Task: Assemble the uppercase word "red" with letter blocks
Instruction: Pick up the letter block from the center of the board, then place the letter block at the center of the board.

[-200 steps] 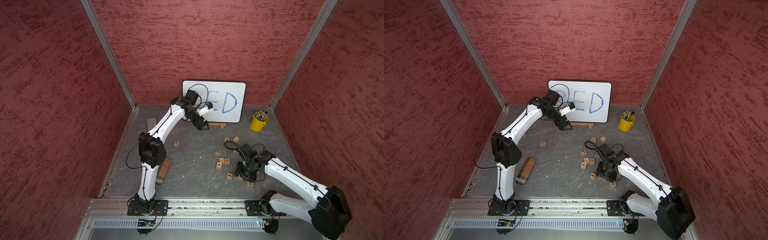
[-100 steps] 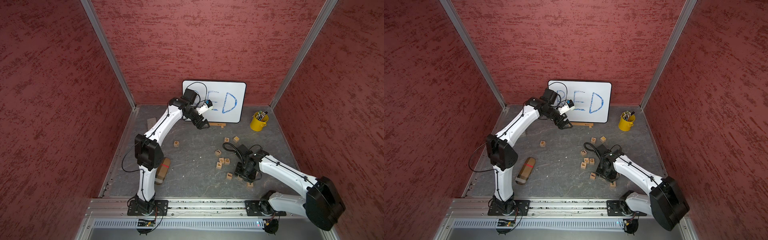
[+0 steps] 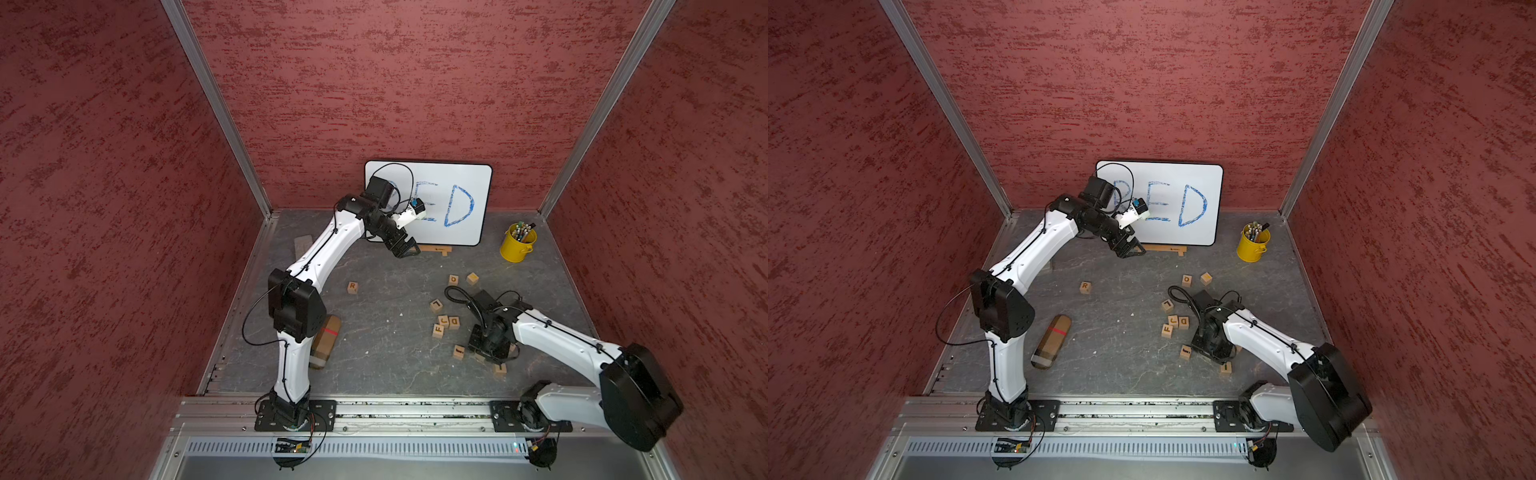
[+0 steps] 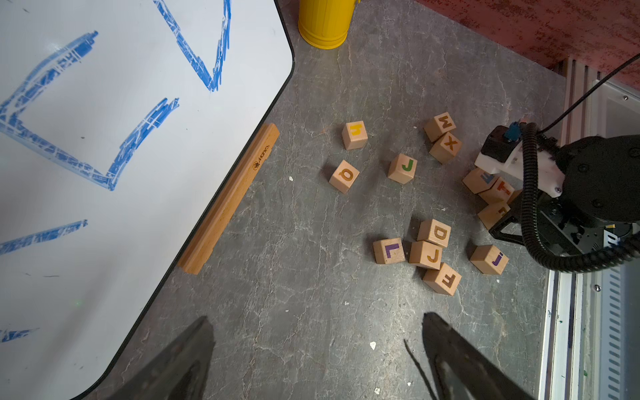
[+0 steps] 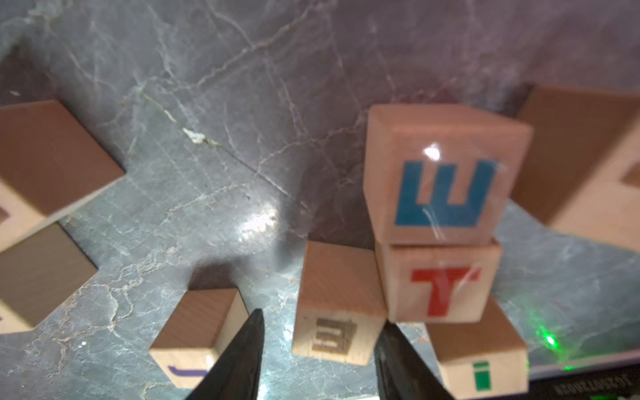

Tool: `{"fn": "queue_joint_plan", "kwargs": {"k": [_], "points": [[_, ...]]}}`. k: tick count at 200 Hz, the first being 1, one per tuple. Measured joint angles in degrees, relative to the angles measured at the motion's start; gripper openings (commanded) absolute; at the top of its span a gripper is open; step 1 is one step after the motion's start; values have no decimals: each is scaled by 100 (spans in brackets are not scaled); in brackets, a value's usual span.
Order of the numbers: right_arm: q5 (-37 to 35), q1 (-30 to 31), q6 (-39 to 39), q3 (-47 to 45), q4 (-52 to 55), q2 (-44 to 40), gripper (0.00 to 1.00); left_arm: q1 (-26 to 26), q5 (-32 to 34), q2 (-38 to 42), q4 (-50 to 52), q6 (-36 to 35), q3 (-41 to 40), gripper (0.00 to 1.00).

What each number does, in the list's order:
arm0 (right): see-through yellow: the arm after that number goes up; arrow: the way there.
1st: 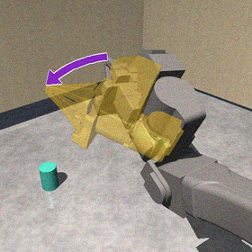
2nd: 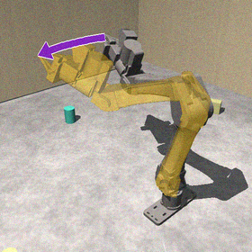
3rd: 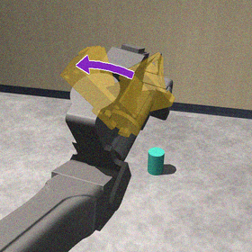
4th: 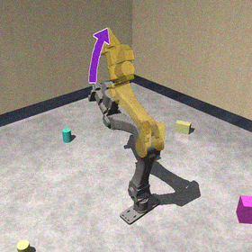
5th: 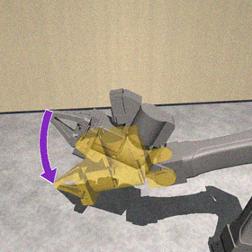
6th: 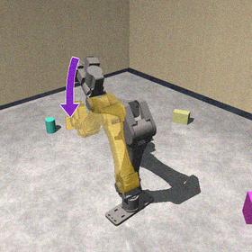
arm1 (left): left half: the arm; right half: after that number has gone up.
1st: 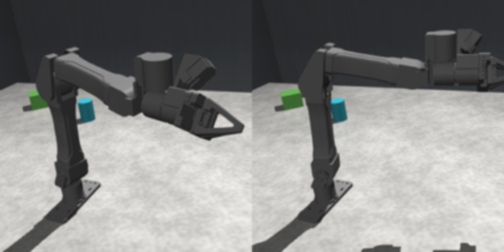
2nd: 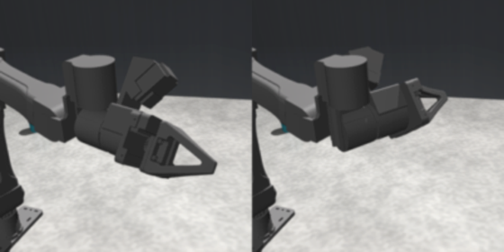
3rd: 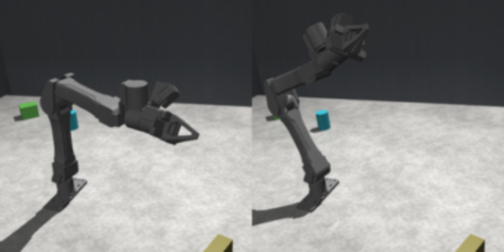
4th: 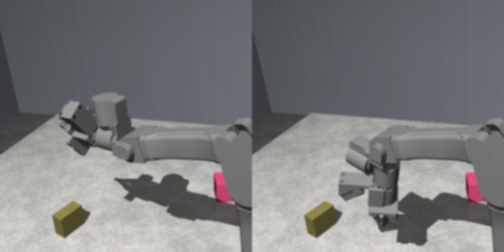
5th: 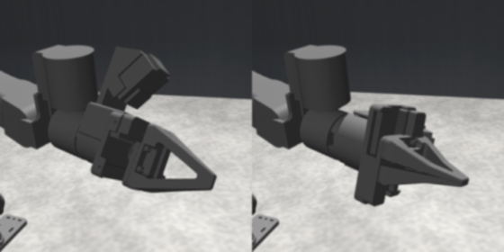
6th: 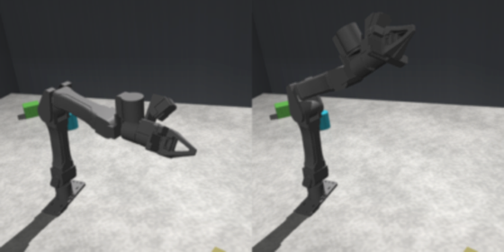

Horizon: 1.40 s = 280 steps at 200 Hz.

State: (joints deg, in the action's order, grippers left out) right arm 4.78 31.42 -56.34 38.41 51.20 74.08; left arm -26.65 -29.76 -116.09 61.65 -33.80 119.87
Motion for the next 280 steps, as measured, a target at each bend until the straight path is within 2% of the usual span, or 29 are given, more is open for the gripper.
{"fn": "queue_joint_plan", "kwargs": {"k": [25,92,145,183,201,243,280], "points": [[-2,-13,101,0,-46,109,44,2,4,0,0,2,0,95],[-15,-52,334,7,-70,151,21,168,2,39,-107,153,48,95],[-131,-61,479,267,79,133,17,372,0,50,-98,251,302,95],[-306,-63,691,1244,380,179,17,599,-35,70,4,341,332,95],[-323,-61,901,1930,476,472,17,785,-39,70,83,363,428,95],[-398,61,1519,3731,474,2011,18,1290,-15,295,160,448,407,96],[-310,374,2059,5143,299,3471,19,2124,13,702,280,638,304,95]]}}
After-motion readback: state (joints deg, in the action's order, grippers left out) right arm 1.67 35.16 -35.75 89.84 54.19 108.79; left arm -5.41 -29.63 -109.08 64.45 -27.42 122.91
